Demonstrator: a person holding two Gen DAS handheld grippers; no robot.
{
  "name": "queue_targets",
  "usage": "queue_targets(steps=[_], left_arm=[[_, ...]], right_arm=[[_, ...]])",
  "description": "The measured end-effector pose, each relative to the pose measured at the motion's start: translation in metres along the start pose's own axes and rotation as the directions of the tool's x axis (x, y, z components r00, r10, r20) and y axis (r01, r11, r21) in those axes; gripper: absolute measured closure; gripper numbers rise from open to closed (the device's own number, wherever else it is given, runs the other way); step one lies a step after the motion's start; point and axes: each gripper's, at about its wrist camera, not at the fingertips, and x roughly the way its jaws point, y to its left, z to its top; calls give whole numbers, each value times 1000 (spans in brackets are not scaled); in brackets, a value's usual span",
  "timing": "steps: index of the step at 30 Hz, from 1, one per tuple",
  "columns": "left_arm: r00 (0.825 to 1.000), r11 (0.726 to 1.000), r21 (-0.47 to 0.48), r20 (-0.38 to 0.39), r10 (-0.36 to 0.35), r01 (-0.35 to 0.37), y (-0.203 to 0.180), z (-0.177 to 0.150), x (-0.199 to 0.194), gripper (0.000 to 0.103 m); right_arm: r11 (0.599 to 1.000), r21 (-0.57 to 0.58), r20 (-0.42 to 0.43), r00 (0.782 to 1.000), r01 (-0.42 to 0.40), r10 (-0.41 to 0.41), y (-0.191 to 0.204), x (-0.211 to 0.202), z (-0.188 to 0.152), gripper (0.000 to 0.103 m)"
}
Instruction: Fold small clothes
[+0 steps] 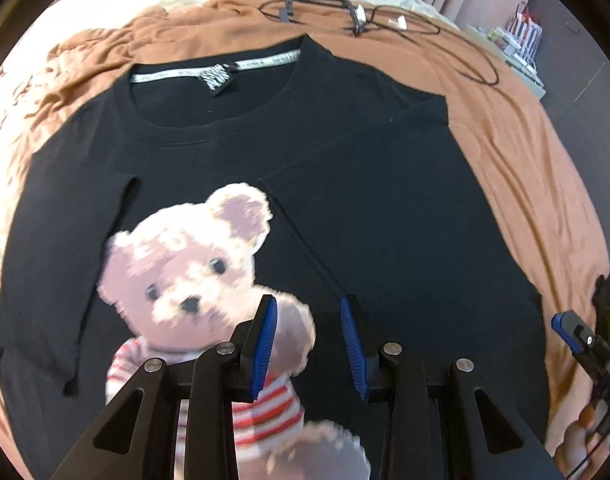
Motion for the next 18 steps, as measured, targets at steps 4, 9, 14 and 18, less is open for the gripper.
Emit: queue_targets(steps=[4,9,14,18], left_arm=[[998,998,-34,27,-55,56,13,-16,-35,68],[991,993,-26,77,-112,114,25,-38,-86,56],[979,992,-10,158,-126,129,33,-57,-136,37],[971,991,1,199,-131,134,38,-74,-168,26]], right_arm=[[999,-39,47,998,-30,31,12,-26,-5,73],[994,-73,81,993,-80,86,30,-56,-25,73],[993,-115,90,995,-37,47,43,-86,-46,73],[990,-143,93,996,11,2,57,-113,-56,54]])
